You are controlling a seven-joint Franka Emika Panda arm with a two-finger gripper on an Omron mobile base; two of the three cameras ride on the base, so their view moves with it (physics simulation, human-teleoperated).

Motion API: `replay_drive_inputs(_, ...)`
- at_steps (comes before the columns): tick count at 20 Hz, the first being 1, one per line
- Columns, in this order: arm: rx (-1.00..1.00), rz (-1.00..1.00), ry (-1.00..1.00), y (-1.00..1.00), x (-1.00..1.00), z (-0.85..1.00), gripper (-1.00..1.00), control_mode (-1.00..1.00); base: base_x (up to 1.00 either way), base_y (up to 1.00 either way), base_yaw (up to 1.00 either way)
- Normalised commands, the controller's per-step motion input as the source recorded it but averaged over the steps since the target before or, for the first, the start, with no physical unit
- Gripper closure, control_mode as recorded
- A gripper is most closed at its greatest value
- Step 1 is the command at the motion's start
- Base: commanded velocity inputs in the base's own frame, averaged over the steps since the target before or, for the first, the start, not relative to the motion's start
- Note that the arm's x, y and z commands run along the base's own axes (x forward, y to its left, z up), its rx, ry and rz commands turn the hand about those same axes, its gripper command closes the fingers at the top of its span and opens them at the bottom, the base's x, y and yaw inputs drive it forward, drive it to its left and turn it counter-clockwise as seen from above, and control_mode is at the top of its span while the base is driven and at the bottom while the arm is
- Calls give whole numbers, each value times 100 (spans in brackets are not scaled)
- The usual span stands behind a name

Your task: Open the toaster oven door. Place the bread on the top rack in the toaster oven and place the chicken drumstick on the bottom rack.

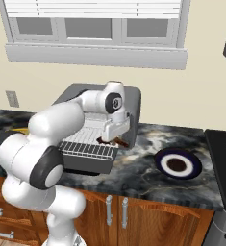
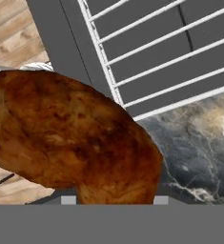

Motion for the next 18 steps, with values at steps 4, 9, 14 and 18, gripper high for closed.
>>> replay_drive_inputs(4,1,5,-2,71,-13,8,100,-100,0,0,0)
replay_drive_inputs(9,0,2,-8,65,0,0,100,-100,0,0,0)
replay_drive_inputs(14,0,0,-9,52,14,0,100,-100,0,0,0)
replay_drive_inputs(18,0,0,-2,47,19,0,100,-100,0,0,0)
